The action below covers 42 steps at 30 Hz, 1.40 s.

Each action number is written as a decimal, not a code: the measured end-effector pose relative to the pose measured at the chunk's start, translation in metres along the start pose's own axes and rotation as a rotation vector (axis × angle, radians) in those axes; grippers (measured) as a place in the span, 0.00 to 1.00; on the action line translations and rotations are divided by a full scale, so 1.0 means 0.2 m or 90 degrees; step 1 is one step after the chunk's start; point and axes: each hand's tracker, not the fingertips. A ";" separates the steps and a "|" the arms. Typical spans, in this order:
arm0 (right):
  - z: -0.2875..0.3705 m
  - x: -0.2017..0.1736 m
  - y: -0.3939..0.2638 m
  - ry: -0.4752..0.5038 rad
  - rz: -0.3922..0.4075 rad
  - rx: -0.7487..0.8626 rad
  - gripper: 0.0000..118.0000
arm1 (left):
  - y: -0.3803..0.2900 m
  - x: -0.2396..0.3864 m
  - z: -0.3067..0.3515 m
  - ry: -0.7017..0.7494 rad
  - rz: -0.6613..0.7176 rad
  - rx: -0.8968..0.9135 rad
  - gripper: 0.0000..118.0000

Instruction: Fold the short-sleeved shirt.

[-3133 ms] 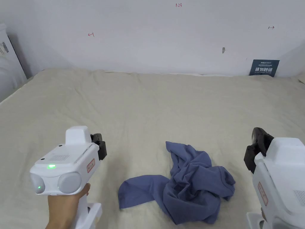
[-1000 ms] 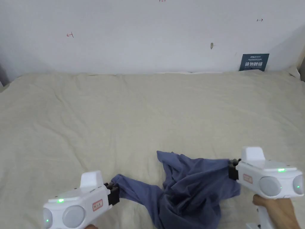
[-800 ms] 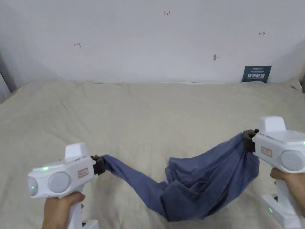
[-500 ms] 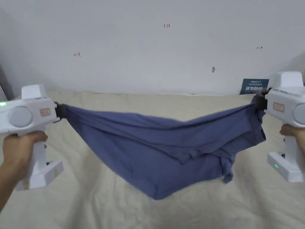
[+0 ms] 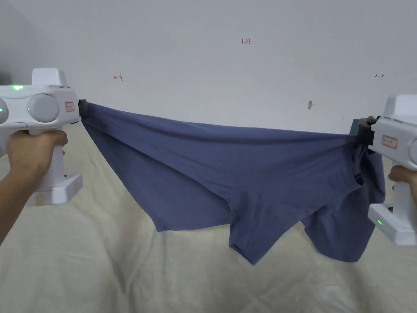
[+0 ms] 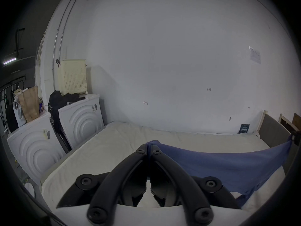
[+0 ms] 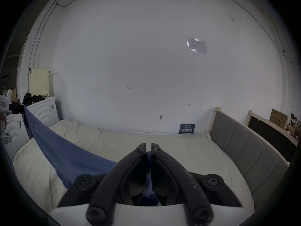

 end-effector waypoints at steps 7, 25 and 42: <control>-0.03 -0.07 -0.43 0.028 -0.048 -0.081 0.05 | -0.44 -0.09 -0.01 0.013 -0.015 -0.069 0.02; 0.85 -0.12 -1.63 0.016 -0.113 -0.298 0.05 | -1.82 -0.36 0.83 0.016 -0.043 -0.330 0.02; 0.98 -0.11 -1.86 -0.019 -0.135 -0.406 0.55 | -2.11 -0.37 0.77 0.093 -0.033 -0.475 0.45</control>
